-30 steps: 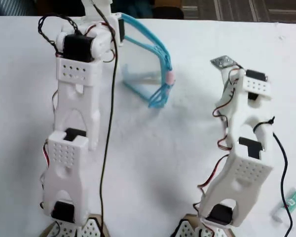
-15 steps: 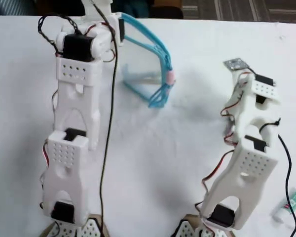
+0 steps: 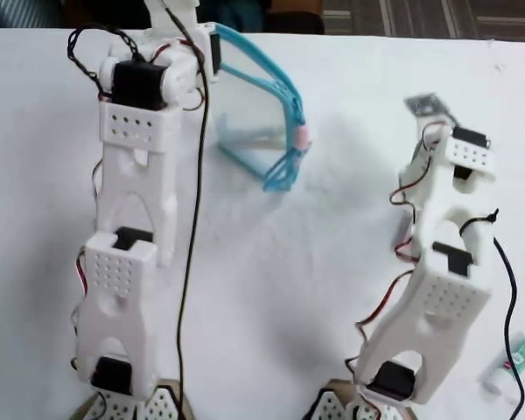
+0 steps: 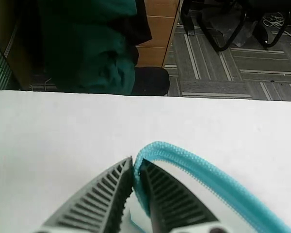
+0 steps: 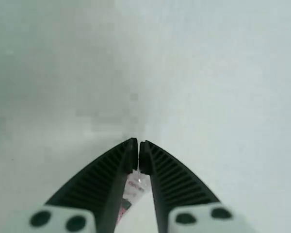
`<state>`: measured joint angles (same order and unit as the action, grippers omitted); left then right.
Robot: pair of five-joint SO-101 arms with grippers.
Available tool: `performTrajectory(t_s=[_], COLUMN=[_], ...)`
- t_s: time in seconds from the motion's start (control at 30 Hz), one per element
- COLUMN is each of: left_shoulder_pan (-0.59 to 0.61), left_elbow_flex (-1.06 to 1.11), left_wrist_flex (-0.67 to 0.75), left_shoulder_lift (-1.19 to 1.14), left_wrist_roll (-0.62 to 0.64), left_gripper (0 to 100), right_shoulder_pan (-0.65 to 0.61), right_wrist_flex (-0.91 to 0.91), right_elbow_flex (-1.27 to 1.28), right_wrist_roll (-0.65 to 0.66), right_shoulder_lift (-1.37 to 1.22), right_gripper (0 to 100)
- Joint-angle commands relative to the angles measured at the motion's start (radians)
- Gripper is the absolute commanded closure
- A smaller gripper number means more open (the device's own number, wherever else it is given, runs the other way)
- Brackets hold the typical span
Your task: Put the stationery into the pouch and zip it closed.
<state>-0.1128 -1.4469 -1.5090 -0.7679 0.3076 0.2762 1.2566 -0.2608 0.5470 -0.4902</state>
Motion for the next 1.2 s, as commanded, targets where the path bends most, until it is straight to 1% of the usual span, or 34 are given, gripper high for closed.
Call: performTrajectory(t_s=[0.0, 0.17, 0.3, 0.37, 0.43, 0.57, 0.63, 0.7, 0.97, 1.1, 1.13, 1.17], left_shoulder_pan=[-0.004, -0.004, -0.004, -0.004, -0.005, -0.007, -0.007, -0.007, -0.007, -0.005, -0.005, -0.004], left_elbow_flex=[0.003, 0.003, 0.005, 0.005, 0.005, 0.005, 0.006, 0.005, 0.003, 0.003, 0.003, 0.003], left_wrist_flex=[-0.002, -0.002, -0.002, -0.002, -0.002, -0.003, -0.002, -0.003, -0.003, -0.005, -0.005, -0.003], left_shoulder_lift=[-0.038, -0.038, -0.038, -0.038, -0.038, -0.038, -0.038, -0.038, -0.038, -0.038, -0.038, -0.038], left_wrist_roll=[0.012, 0.012, 0.012, 0.012, 0.012, 0.012, 0.012, 0.012, 0.012, 0.012, 0.012, 0.012], left_gripper=[98, 98, 98, 98, 98, 98, 98, 98, 98, 98, 98, 98], right_shoulder_pan=[-0.042, -0.125, -0.231, -0.289, -0.335, -0.417, -0.466, -0.513, -0.605, -0.591, -0.564, -0.538], right_wrist_flex=[-0.008, 0.002, -0.007, -0.053, -0.137, -0.329, -0.395, -0.424, -0.444, -0.437, -0.404, -0.360], right_elbow_flex=[-0.015, -0.017, -0.018, -0.018, -0.018, -0.014, -0.015, -0.017, -0.018, -0.017, -0.028, -0.046], right_wrist_roll=[-0.103, -0.269, -0.411, -0.486, -0.555, -0.643, -0.669, -0.690, -0.698, -0.689, -0.671, -0.624], right_shoulder_lift=[0.217, 0.455, 0.634, 0.711, 0.771, 0.828, 0.829, 0.829, 0.829, 0.839, 0.845, 0.845], right_gripper=[98.1, 98.1, 98.1, 98.1, 98.1, 98.1, 98.1, 98.1, 98.1, 98.1, 97.8, 97.8])
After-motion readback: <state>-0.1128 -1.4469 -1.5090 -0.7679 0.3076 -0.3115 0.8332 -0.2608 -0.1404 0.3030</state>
